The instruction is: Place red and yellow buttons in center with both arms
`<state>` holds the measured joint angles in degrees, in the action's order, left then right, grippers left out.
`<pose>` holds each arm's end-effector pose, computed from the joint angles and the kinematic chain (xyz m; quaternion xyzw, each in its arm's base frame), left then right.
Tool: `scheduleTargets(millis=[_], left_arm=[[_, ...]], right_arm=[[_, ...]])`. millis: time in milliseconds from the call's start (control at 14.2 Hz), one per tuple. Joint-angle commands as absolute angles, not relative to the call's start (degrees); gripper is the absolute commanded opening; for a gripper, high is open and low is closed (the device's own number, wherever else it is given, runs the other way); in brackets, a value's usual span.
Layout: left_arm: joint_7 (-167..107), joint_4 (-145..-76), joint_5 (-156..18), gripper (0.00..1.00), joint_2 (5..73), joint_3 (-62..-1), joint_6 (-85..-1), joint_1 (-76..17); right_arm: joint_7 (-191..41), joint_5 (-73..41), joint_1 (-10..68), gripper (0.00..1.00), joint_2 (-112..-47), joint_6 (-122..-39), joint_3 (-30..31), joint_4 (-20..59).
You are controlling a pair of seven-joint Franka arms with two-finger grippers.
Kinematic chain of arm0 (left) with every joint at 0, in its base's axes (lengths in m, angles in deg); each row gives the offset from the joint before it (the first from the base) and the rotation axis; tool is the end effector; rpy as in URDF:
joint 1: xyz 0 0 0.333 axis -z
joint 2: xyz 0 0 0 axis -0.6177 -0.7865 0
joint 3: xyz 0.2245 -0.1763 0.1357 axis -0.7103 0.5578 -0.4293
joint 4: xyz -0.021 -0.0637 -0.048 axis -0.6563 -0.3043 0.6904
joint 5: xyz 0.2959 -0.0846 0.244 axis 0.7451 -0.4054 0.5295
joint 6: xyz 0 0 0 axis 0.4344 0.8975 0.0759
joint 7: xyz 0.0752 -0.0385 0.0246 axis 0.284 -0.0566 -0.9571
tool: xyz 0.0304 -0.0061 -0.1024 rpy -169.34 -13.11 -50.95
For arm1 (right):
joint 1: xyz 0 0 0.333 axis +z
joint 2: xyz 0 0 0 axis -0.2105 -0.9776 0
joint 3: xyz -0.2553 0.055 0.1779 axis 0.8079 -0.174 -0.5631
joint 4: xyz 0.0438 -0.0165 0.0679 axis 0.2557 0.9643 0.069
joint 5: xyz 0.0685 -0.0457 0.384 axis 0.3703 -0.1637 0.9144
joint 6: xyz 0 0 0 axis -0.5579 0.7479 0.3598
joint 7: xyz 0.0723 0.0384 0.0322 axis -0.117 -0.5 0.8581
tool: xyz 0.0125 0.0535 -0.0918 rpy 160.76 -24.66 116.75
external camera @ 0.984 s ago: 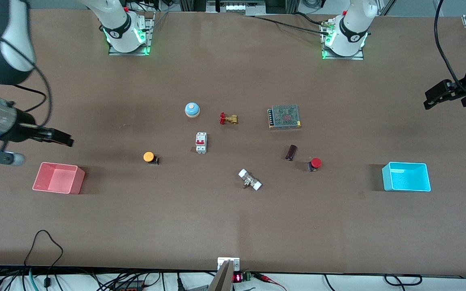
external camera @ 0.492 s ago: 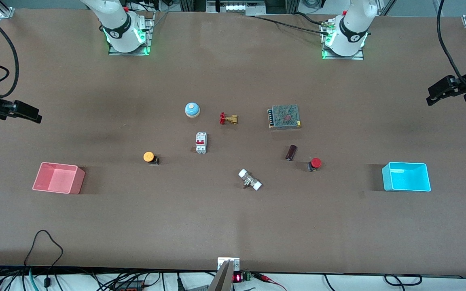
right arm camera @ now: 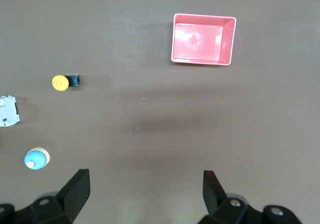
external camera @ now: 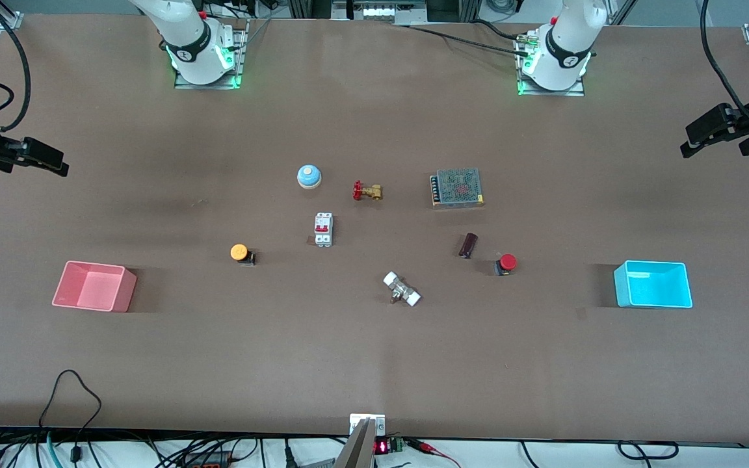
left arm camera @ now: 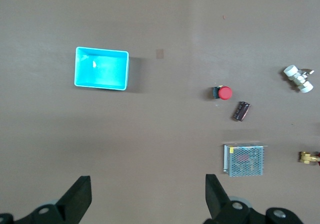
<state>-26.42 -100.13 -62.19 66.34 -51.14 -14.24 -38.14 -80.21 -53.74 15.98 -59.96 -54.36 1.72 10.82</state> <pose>0.5425 0.0073 0.6435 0.9990 0.0379 0.0060 0.0229 0.5715 -0.0262 0.5814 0.9986 -0.0238 -0.0462 0.0106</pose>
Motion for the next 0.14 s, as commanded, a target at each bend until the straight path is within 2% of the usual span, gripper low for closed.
scheduleTargets(millis=[0, 70], left_arm=[[-25.4, -99.3, -63.3, 1.00, 66.3, -51.1, -13.0, -38.3], [-25.4, -99.2, -63.3, 1.00, 66.4, -51.0, -12.9, -38.3]], right_arm=[[-79.0, -54.5, 15.2, 1.00, -58.3, -54.2, 0.9, 12.4], [-79.0, -54.4, 15.2, 1.00, -58.1, -53.9, 0.9, 12.4]])
